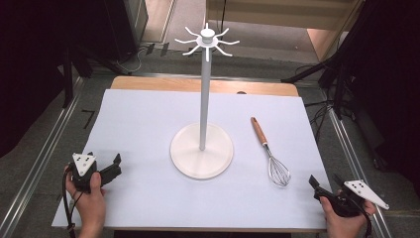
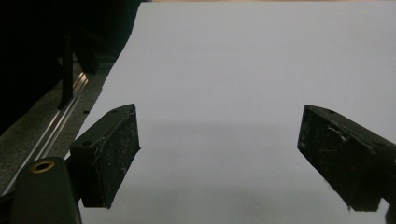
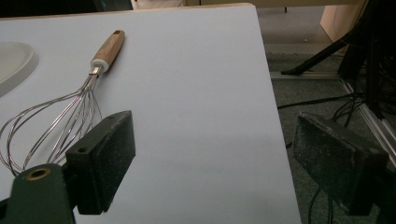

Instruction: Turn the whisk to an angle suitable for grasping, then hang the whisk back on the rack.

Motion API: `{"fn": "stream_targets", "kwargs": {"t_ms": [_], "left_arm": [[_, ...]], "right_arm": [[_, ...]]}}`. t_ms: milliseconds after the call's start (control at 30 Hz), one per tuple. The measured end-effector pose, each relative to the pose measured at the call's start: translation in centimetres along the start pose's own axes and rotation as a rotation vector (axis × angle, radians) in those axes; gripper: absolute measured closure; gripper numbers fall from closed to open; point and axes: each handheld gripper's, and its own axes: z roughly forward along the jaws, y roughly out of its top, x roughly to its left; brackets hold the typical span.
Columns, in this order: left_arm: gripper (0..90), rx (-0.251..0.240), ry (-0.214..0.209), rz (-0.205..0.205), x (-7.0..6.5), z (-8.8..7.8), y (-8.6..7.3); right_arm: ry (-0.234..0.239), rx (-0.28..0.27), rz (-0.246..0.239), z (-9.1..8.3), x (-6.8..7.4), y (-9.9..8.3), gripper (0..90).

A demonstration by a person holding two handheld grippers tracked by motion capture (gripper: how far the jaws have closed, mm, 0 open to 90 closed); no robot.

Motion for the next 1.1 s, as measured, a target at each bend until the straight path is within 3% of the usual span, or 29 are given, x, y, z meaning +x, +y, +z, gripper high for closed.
{"fn": "stream_targets", "kwargs": {"t_ms": [167, 267, 500, 767, 833, 867, 933, 1100], "left_arm": [[13.6, -0.002, -0.001, 0.003, 0.0, -0.1, 0.0], [13.6, -0.003, -0.001, -0.002, 0.0, 0.0, 0.0], [13.6, -0.005, -0.001, -0.002, 0.1, -0.1, 0.0], [13.6, -0.002, 0.0, 0.004, 0.0, -0.1, 0.0], [13.6, -0.004, 0.003, 0.005, -0.1, 0.0, 0.0], [13.6, -0.007, 0.002, 0.004, -0.1, 0.0, 0.0], [13.6, -0.006, 0.003, 0.008, -0.1, 0.0, 0.0], [13.6, -0.004, 0.005, 0.009, -0.2, 0.0, 0.0]], "right_arm": [[-0.036, 0.017, -0.017, 0.1, 0.4, 0.1, 15.2], [-0.06, 0.029, -0.021, 0.2, 0.7, 0.4, 20.5], [-0.049, 0.044, -0.032, 0.5, 1.3, 1.2, 28.7], [-0.077, 0.051, -0.118, 0.5, 2.0, 2.2, 38.1], [-0.062, 0.068, -0.134, 0.6, 2.0, 2.6, 43.8], [-0.015, 0.079, -0.144, 0.8, 2.0, 3.1, 46.5], [0.001, 0.086, -0.15, 0.9, 1.9, 3.4, 47.1], [-0.002, 0.131, -0.164, 1.4, 2.3, 4.7, 49.2]]}}
